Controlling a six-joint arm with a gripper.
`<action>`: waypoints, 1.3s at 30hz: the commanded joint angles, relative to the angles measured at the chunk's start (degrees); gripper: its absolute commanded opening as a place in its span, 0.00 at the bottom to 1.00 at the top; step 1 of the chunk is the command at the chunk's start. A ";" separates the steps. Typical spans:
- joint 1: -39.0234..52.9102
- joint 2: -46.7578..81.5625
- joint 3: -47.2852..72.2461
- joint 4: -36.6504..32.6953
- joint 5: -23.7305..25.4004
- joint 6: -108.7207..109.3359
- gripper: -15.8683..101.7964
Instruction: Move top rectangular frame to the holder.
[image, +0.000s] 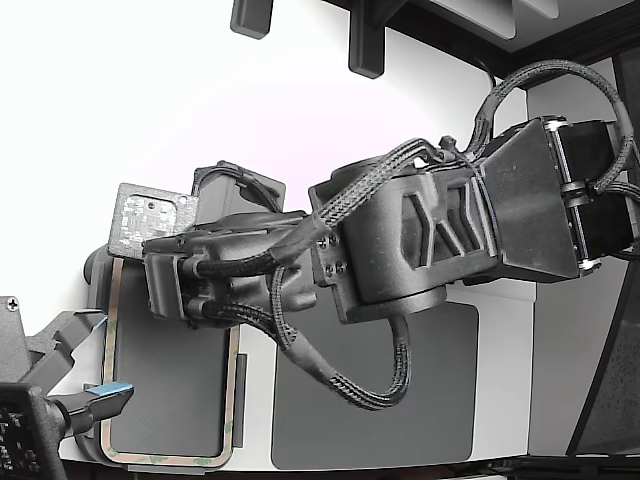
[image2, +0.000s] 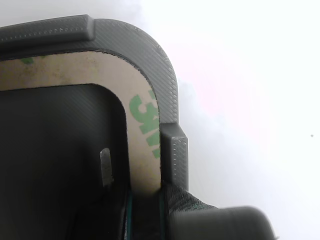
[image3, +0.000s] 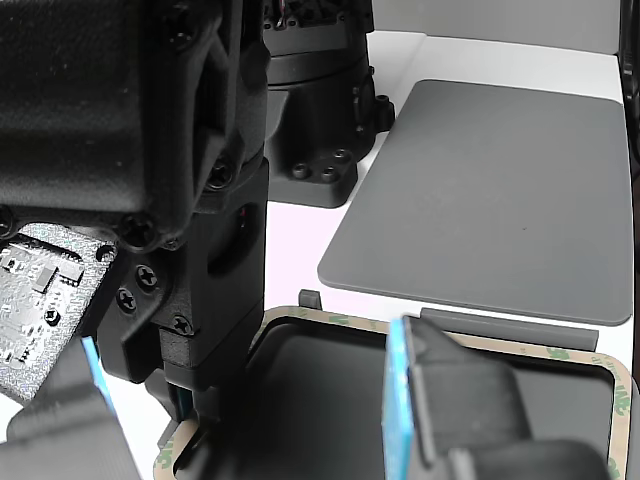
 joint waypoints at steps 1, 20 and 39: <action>-0.62 1.76 -1.05 0.00 -0.18 0.09 0.12; -0.70 2.72 -6.50 3.16 1.58 -0.97 0.98; -15.56 58.80 48.69 -25.05 -0.09 -6.42 0.98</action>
